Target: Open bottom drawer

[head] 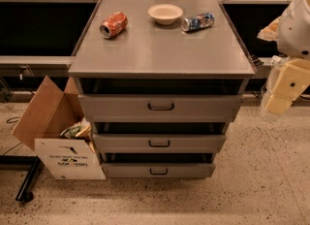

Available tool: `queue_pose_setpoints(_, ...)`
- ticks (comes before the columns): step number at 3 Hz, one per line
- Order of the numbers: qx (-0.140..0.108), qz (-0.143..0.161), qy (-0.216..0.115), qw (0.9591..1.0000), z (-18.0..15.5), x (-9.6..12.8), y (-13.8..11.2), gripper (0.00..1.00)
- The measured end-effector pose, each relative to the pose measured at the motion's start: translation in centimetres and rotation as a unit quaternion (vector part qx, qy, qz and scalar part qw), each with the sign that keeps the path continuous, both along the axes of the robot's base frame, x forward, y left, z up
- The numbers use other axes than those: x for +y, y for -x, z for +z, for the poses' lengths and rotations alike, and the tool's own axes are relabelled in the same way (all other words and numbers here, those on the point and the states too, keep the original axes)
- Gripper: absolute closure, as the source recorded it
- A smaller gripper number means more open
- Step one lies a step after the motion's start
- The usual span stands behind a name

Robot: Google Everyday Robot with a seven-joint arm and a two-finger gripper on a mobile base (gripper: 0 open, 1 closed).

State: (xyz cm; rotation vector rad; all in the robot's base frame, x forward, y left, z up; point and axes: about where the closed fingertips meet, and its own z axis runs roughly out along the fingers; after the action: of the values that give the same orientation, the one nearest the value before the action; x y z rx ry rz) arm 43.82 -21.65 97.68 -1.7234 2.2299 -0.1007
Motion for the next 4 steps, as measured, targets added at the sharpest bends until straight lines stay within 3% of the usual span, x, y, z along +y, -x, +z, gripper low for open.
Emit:
queue_pose_setpoints(1,-0.004,0.004,0.002,1.0,-0.5,-0.1,-0.1,0.0)
queue_pose_setpoints(2,-0.001,0.028,0.011,0.9995,-4.5,-0.1,-0.5,0.0)
queue_pose_setpoints(3,0.026,0.062,0.013,0.9977,-12.9,0.1,-0.2,0.0)
queue_pose_setpoints(4,0.065,0.077,0.005,0.9949,-21.6,0.5,1.1,0.0)
